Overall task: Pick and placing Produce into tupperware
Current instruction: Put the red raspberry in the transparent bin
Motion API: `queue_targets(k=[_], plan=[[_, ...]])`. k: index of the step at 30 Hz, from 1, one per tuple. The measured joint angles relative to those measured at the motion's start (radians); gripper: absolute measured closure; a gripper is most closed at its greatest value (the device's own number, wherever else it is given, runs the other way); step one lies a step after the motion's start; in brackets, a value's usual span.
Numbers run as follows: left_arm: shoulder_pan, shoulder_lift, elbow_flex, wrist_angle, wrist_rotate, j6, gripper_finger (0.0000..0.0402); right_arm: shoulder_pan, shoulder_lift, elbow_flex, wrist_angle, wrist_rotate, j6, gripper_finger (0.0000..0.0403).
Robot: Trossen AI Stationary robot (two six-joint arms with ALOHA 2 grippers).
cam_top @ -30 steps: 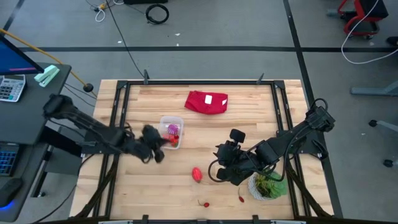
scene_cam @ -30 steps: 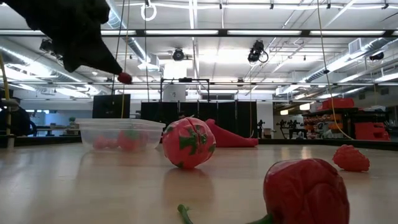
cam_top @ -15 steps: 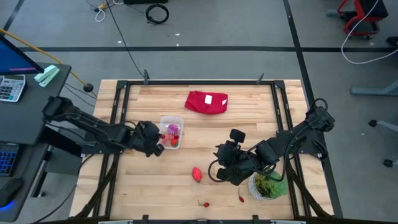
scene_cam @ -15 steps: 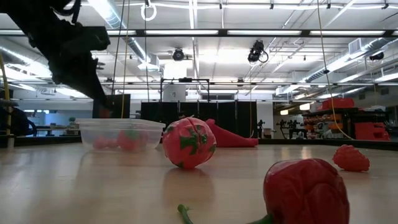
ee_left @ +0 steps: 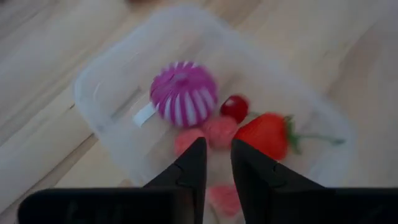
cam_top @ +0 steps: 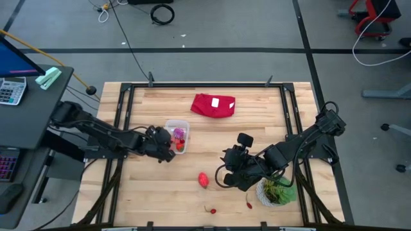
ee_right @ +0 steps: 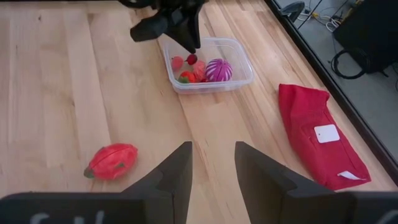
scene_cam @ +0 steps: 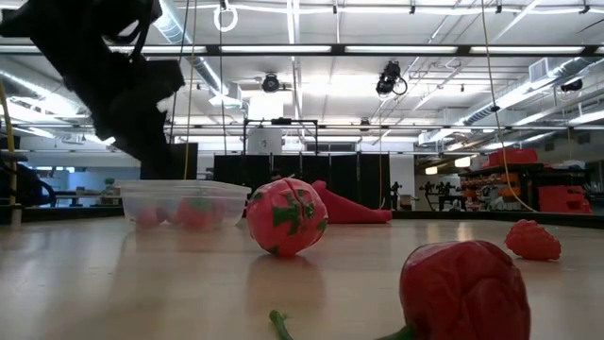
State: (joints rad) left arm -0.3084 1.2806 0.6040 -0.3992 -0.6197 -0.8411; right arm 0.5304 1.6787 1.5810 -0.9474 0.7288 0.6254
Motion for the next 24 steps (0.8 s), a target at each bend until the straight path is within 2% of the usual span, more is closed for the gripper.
queue_targets(k=[3,7,15,21,24], plan=[[0.000,-0.020,0.039,0.006,0.000,0.037,0.0318,0.000,0.000,0.000,-0.002,-0.013,0.000,0.0274],[-0.004,-0.033,0.115,0.007,0.000,0.116,0.0323,0.000,0.007,-0.043,0.009,-0.147,0.015,0.0274],[-0.004,-0.033,0.231,0.068,-0.006,0.295,0.0338,0.036,0.016,-0.319,0.153,-0.326,0.338,0.0274],[-0.003,-0.033,0.248,0.119,-0.008,0.356,0.0342,0.048,0.016,-0.497,0.241,-0.377,0.442,0.0272],[-0.002,-0.033,0.248,0.117,-0.008,0.356,0.0340,0.047,0.016,-0.566,0.349,-0.421,0.456,0.0265]])
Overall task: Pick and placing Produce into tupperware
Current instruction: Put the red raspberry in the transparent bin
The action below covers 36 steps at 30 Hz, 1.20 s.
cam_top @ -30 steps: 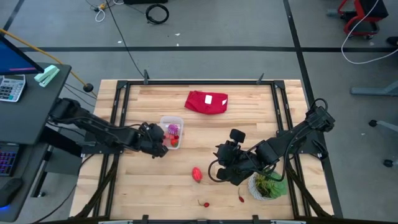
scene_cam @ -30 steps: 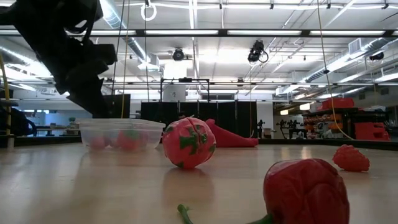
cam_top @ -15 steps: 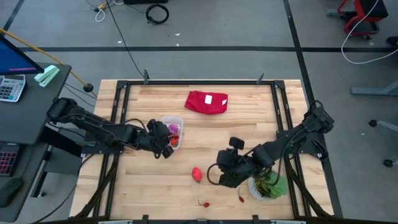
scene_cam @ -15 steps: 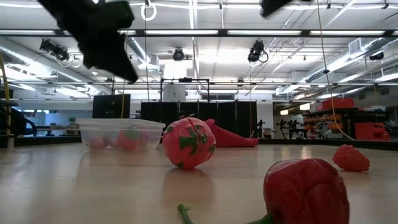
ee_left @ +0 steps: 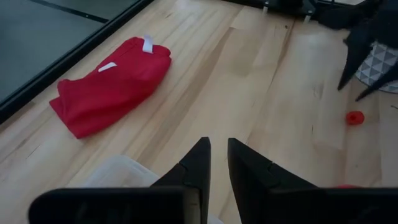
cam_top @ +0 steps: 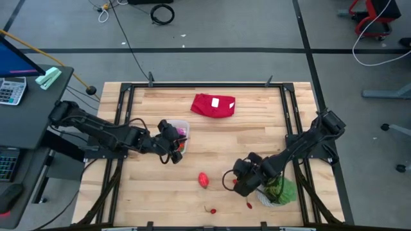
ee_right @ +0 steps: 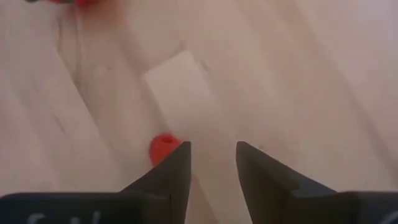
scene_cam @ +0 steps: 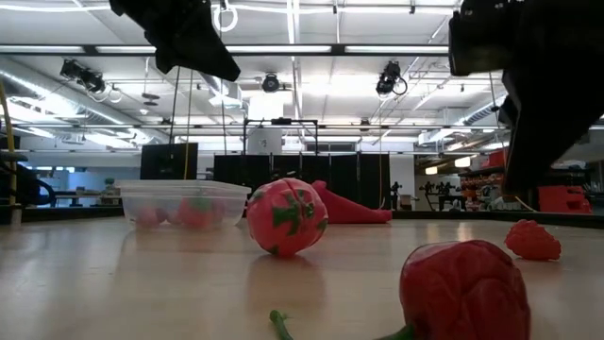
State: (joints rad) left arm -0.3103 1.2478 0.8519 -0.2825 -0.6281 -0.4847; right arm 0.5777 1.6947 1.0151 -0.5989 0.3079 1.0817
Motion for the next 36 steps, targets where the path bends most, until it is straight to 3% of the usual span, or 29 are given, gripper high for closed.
queue_targets(k=[6,18,28,36], plan=[[0.000,0.000,0.000,0.000,0.000,0.000,0.0340,0.001,0.000,-0.057,0.204,-0.057,-0.025,0.0244],[0.000,0.000,-0.001,0.000,0.000,0.000,0.0344,0.026,0.000,-0.057,0.204,-0.027,0.025,0.0238],[0.000,0.000,-0.001,-0.002,0.000,-0.001,0.0352,0.036,0.119,-0.055,0.208,-0.024,0.052,0.0238],[0.000,0.000,-0.001,-0.002,0.001,-0.001,0.0349,0.036,0.116,-0.057,0.206,-0.005,0.051,0.0238]])
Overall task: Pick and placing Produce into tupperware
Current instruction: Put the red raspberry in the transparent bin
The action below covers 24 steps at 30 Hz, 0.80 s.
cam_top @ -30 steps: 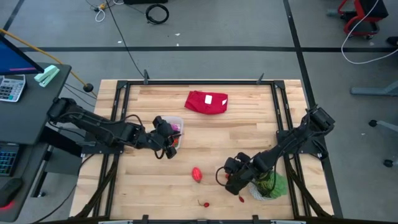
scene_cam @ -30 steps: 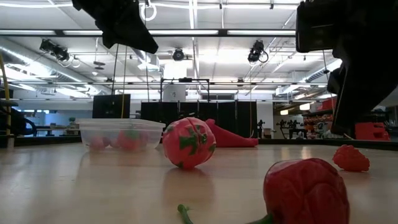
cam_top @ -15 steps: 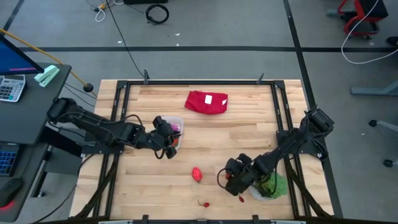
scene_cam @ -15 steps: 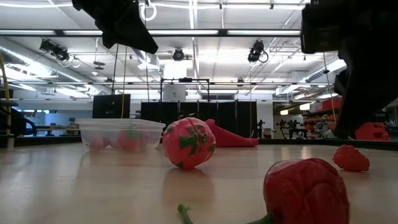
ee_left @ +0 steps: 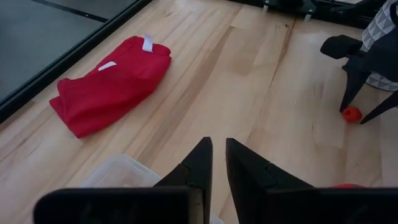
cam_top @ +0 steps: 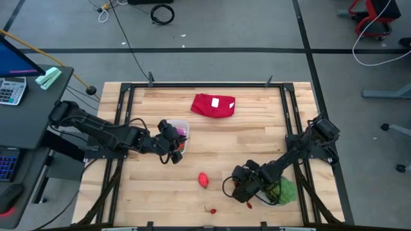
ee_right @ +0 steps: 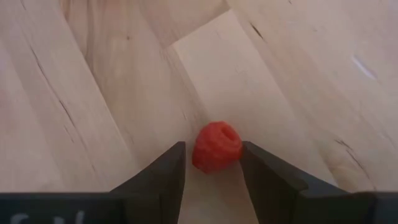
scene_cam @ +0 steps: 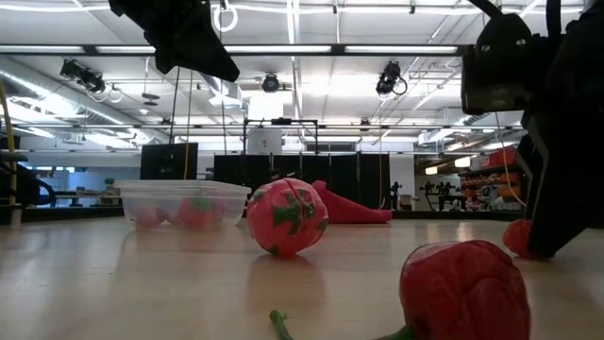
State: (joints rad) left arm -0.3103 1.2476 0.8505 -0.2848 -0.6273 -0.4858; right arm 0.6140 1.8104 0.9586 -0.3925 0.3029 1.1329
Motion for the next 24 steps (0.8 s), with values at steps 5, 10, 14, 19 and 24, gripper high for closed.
queue_targets(k=[5,10,14,19,24], plan=[[0.000,0.000,0.000,0.000,0.000,0.000,0.0349,-0.001,-0.002,-0.001,-0.005,0.017,-0.022,0.0247],[0.000,0.000,0.000,0.000,0.000,0.000,0.0355,-0.014,-0.002,-0.001,-0.006,0.027,-0.033,0.0285],[0.000,0.000,0.000,0.000,0.000,0.000,0.0358,-0.036,-0.002,-0.001,-0.003,0.033,-0.035,0.0309],[0.000,0.000,0.000,0.002,0.000,0.000,0.0356,-0.071,-0.001,-0.002,-0.008,0.110,-0.090,0.0301],[0.000,0.000,0.000,0.002,0.000,0.001,0.0363,-0.130,-0.001,0.044,-0.003,0.165,-0.213,0.0286]])
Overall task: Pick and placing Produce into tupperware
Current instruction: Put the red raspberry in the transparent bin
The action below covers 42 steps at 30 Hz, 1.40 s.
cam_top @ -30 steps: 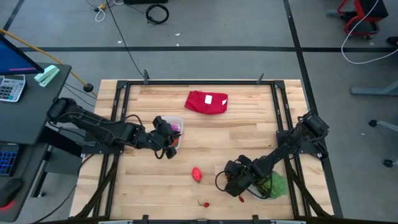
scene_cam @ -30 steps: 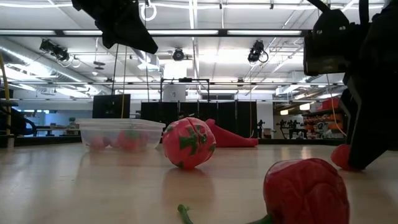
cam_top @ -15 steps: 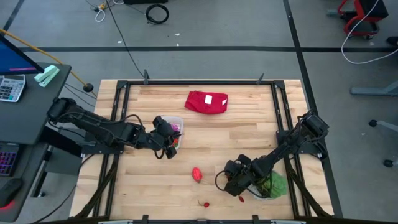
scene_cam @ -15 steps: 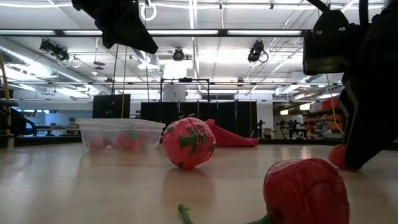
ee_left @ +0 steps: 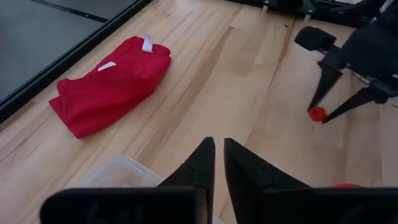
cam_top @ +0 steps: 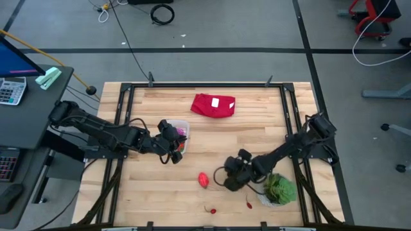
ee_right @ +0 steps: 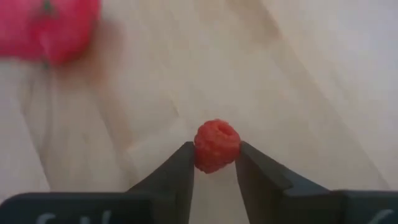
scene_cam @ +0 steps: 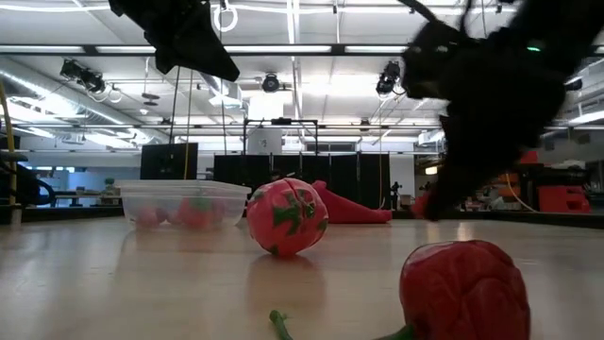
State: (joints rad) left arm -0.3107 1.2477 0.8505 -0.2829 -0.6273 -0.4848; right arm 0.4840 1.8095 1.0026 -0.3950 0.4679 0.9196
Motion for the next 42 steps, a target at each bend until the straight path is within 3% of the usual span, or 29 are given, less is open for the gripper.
queue_targets(k=[6,12,18,23,25,31,34,38,42], plan=[[0.000,0.000,0.000,0.000,0.000,0.007,0.0367,-0.110,0.000,0.115,0.000,0.148,-0.219,0.0295],[0.000,0.000,0.042,-0.004,-0.041,0.109,0.0363,-0.248,0.000,0.248,0.076,0.080,-0.472,0.0293],[0.000,0.000,0.159,-0.007,-0.230,0.292,0.0375,-0.348,0.011,0.296,0.273,-0.078,-0.620,0.0292],[0.003,-0.015,0.315,-0.069,-0.477,0.479,0.0378,-0.377,0.064,0.294,0.349,-0.102,-0.632,0.0292],[0.011,-0.040,0.379,-0.104,-0.529,0.534,0.0376,-0.385,0.101,0.294,0.382,-0.108,-0.634,0.0292],[0.054,-0.123,0.506,-0.129,-0.539,0.610,0.0378,-0.427,0.238,0.309,0.599,-0.164,-0.678,0.0291],[0.089,-0.168,0.513,-0.168,-0.539,0.612,0.0384,-0.453,0.294,0.381,0.603,-0.202,-0.678,0.0291],[0.138,-0.220,0.513,-0.271,-0.539,0.556,0.0389,-0.476,0.393,0.524,0.524,-0.279,-0.685,0.0291],[0.168,-0.235,0.513,-0.403,-0.528,0.454,0.0389,-0.478,0.473,0.682,0.344,-0.288,-0.712,0.0291]])
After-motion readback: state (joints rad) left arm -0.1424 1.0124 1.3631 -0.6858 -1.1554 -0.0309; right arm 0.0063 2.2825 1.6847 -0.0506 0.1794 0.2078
